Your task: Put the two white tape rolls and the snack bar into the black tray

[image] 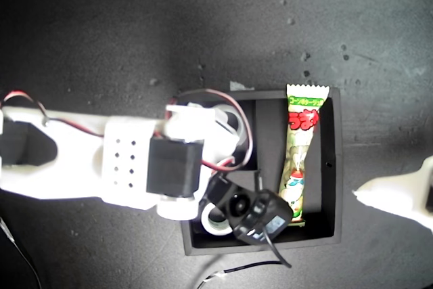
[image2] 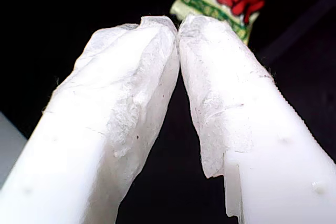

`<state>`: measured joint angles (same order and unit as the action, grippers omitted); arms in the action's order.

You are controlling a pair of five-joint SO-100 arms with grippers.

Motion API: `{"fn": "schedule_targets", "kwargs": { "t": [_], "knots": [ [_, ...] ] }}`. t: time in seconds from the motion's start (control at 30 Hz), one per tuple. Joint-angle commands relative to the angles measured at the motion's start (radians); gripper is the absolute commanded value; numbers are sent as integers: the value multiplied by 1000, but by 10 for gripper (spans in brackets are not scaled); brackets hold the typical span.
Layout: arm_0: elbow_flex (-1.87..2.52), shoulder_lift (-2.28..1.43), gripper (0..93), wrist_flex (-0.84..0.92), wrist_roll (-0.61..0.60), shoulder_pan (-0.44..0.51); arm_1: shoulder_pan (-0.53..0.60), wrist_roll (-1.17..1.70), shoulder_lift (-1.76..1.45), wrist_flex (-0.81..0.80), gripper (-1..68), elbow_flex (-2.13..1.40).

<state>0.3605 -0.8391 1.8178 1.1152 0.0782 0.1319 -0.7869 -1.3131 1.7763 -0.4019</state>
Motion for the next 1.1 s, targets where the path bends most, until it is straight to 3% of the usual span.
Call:
{"fn": "schedule_targets", "kwargs": {
  "t": [0.0, 0.3, 0.7, 0.9, 1.07],
  "knots": [
    [135, -259, 70, 15, -9, -32, -25, -83, -89, 25, -5, 17],
    [815, -933, 15, -8, 34, -81, -127, -492, -630, 6, -6, -578],
    [1784, -1677, 6, -344, 132, -77, -232, -657, -1661, -380, -6, -1821],
    [2140, -1885, 3, -522, 198, -18, -196, -655, -1927, -555, -6, -2233],
    [2395, -2129, 3, -626, 212, 5, -189, -660, -1973, -609, -5, -2436]
  ]
}}
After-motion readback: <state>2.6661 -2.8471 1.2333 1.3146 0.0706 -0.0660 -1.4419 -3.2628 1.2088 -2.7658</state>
